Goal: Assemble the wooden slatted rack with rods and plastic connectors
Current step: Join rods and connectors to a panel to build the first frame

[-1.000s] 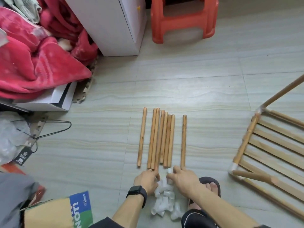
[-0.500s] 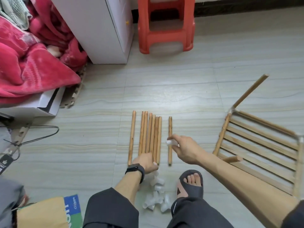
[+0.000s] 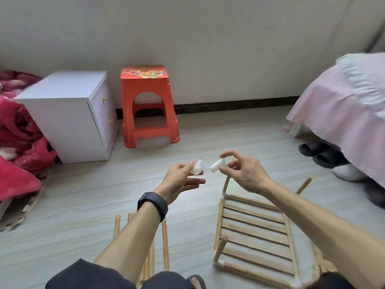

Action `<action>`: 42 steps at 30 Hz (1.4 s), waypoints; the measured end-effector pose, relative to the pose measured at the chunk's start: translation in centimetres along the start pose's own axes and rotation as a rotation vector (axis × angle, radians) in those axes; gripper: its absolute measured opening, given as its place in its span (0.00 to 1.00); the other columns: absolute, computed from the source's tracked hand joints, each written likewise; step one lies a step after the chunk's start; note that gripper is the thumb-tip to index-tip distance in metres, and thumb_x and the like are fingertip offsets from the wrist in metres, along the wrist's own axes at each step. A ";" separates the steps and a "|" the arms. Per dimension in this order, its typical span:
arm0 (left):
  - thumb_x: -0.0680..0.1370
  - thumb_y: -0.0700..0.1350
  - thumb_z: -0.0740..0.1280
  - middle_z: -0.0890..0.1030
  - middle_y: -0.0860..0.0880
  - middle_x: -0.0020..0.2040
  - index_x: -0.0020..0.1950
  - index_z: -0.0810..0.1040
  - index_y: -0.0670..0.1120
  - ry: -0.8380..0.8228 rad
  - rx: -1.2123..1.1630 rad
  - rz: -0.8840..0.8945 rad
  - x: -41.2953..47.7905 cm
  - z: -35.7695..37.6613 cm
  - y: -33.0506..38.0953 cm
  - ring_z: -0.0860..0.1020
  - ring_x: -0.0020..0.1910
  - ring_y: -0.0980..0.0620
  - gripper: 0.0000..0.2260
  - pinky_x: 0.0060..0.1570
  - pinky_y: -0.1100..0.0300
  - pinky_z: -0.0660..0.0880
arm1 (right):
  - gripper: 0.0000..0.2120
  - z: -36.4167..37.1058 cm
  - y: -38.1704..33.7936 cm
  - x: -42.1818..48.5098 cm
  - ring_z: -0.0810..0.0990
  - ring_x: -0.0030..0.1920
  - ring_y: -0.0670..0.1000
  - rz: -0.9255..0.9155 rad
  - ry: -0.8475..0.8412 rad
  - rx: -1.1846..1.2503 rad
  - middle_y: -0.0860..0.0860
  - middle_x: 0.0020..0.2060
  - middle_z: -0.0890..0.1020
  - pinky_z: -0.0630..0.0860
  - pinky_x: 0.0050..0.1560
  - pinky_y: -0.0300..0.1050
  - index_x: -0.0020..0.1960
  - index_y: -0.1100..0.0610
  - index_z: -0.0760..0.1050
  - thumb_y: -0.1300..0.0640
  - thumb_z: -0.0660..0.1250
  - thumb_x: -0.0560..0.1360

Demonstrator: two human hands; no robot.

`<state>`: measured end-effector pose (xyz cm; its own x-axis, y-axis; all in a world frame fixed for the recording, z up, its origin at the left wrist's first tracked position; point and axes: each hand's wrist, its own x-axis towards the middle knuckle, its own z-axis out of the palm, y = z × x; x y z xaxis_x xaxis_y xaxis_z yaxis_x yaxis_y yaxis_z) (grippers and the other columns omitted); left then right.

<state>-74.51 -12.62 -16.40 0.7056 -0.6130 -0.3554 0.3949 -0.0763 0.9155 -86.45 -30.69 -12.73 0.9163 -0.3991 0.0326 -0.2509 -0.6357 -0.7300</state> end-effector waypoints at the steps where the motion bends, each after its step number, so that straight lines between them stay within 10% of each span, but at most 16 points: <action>1: 0.86 0.48 0.59 0.84 0.41 0.56 0.63 0.72 0.38 0.014 0.008 0.031 0.0 1.0 1.1 0.86 0.43 0.45 0.14 0.44 0.55 0.82 | 0.11 -0.8 -0.3 -0.4 0.84 0.43 0.44 -0.011 0.044 0.022 0.44 0.41 0.84 0.80 0.46 0.40 0.58 0.42 0.77 0.49 0.73 0.77; 7: 0.84 0.41 0.54 0.80 0.42 0.55 0.61 0.70 0.46 0.073 0.208 0.183 -0.7 6.8 5.3 0.83 0.42 0.46 0.09 0.46 0.52 0.82 | 0.07 -3.1 0.2 -1.5 0.85 0.46 0.49 0.038 0.209 0.275 0.48 0.46 0.86 0.82 0.47 0.45 0.56 0.49 0.78 0.50 0.71 0.79; 15: 0.81 0.43 0.61 0.82 0.46 0.40 0.48 0.81 0.46 0.026 0.417 0.130 0.0 8.6 1.7 0.79 0.37 0.50 0.08 0.39 0.57 0.72 | 0.12 -5.5 3.2 -2.7 0.73 0.38 0.48 0.380 0.025 0.958 0.52 0.44 0.84 0.72 0.38 0.42 0.56 0.61 0.81 0.56 0.61 0.84; 21: 0.76 0.65 0.67 0.86 0.52 0.41 0.55 0.83 0.54 -0.124 0.504 0.158 -0.6 9.8 1.4 0.76 0.35 0.53 0.18 0.35 0.60 0.69 | 0.13 -6.2 5.3 -3.6 0.73 0.39 0.48 0.434 -0.049 0.892 0.53 0.47 0.84 0.74 0.40 0.42 0.59 0.60 0.81 0.53 0.64 0.83; 42: 0.77 0.52 0.74 0.86 0.55 0.44 0.53 0.85 0.51 -0.105 0.515 0.182 -0.5 11.6 0.7 0.78 0.34 0.56 0.07 0.34 0.63 0.70 | 0.18 -6.2 7.2 -3.5 0.85 0.56 0.53 0.300 -0.156 0.705 0.53 0.54 0.86 0.79 0.55 0.49 0.62 0.53 0.81 0.51 0.76 0.73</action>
<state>-81.47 -21.49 -13.41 0.6628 -0.7253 -0.1862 -0.0850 -0.3200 0.9436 -93.43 -37.93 -13.83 0.8870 -0.3572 -0.2927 -0.2851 0.0750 -0.9555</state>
